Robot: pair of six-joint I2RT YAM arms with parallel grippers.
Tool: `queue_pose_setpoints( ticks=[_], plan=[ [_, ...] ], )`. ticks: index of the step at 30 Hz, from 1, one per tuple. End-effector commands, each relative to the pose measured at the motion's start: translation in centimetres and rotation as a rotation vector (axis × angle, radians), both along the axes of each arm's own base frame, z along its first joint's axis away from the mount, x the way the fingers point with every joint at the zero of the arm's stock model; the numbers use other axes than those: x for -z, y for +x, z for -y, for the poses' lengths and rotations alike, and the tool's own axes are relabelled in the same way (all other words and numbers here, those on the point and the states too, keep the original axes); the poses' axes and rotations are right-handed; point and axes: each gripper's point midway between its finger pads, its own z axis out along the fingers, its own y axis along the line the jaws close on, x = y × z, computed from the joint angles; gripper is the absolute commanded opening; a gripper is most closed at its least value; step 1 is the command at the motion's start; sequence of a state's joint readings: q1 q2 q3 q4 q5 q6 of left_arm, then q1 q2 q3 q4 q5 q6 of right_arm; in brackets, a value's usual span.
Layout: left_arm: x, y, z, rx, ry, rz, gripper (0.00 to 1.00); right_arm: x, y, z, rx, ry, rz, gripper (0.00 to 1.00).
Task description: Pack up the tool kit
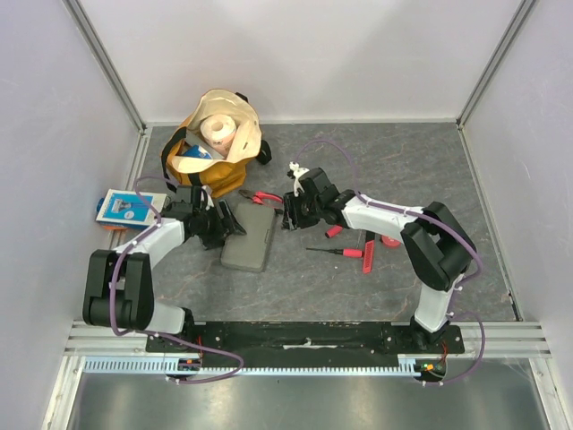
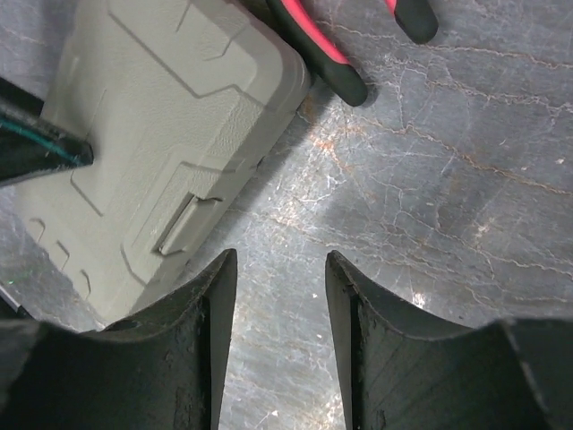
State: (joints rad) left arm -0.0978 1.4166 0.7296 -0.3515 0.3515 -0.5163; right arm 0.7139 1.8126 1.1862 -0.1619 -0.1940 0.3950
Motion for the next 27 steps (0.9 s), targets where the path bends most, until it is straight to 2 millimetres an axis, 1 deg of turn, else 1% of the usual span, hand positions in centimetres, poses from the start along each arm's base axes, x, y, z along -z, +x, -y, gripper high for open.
queue_pose_setpoints(
  ticks=[1,4,7,10,13,14,16,19,25,27],
  plan=[
    [-1.3,-0.3,2.0,-0.062,-0.162,0.021,0.80,-2.3,1.7,-2.4,0.003,0.113,0.039,0.51],
    [-2.0,-0.8,2.1,-0.088,-0.190,0.069,0.79,-2.2,1.6,-2.9,0.018,0.150,0.016,0.49],
    [-3.0,-0.7,2.1,-0.096,-0.205,0.130,0.79,-2.3,1.7,-3.4,0.041,0.186,-0.010,0.49],
    [-3.9,-0.3,2.0,-0.084,-0.196,0.172,0.78,-2.2,1.6,-3.7,0.048,0.198,-0.035,0.48],
    [-4.5,0.5,1.5,-0.085,-0.162,0.208,0.79,-2.0,1.3,-3.7,0.050,0.203,-0.053,0.47],
    [-4.6,0.8,1.3,-0.090,-0.148,0.211,0.79,-2.3,1.3,-3.9,0.046,0.218,-0.042,0.47],
    [-3.9,0.8,0.9,-0.106,-0.123,0.183,0.79,-2.0,1.2,-3.9,0.051,0.222,-0.049,0.47],
    [-2.3,0.4,0.7,-0.122,-0.113,0.127,0.80,-1.6,0.7,-4.2,0.044,0.233,-0.069,0.47],
    [-1.0,-0.2,1.1,-0.102,-0.125,0.075,0.79,-1.1,-0.1,-4.3,0.049,0.219,-0.088,0.42],
    [-0.7,-0.4,1.4,-0.096,-0.140,0.055,0.75,-0.7,-0.3,-4.1,0.058,0.206,-0.095,0.39]
  ],
)
